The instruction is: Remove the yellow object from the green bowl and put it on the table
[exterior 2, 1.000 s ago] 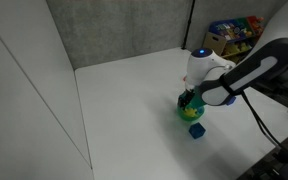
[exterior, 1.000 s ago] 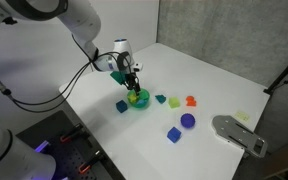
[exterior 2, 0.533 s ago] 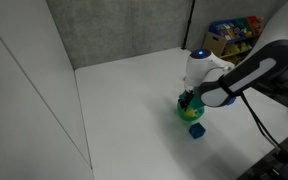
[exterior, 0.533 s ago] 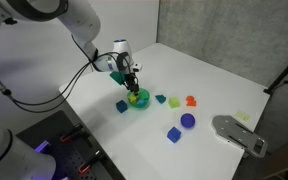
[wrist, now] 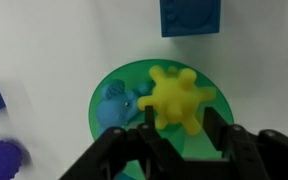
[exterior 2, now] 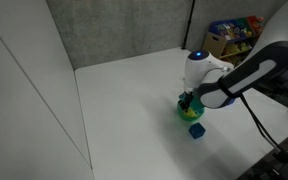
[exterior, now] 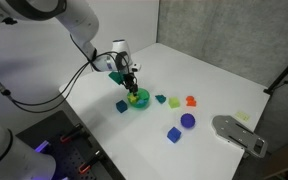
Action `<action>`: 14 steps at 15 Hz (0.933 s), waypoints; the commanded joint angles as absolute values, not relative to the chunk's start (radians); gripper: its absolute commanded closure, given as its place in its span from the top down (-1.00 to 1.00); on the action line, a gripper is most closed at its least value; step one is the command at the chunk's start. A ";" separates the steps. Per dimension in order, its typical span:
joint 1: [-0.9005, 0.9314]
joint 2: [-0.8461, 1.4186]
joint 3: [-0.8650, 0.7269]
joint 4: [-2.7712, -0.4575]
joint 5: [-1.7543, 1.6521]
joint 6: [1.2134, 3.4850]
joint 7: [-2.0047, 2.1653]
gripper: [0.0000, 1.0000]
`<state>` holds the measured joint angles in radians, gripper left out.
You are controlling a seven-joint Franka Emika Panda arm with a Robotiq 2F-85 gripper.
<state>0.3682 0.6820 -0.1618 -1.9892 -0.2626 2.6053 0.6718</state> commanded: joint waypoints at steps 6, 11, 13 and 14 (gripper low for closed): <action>0.382 0.648 -0.170 -1.991 -0.254 2.551 0.698 -0.89; 0.369 0.608 -0.158 -1.997 -0.247 2.539 0.681 -0.90; 0.357 0.583 -0.148 -1.998 -0.241 2.531 0.671 -0.90; 0.351 0.569 -0.146 -1.998 -0.239 2.528 0.669 -0.90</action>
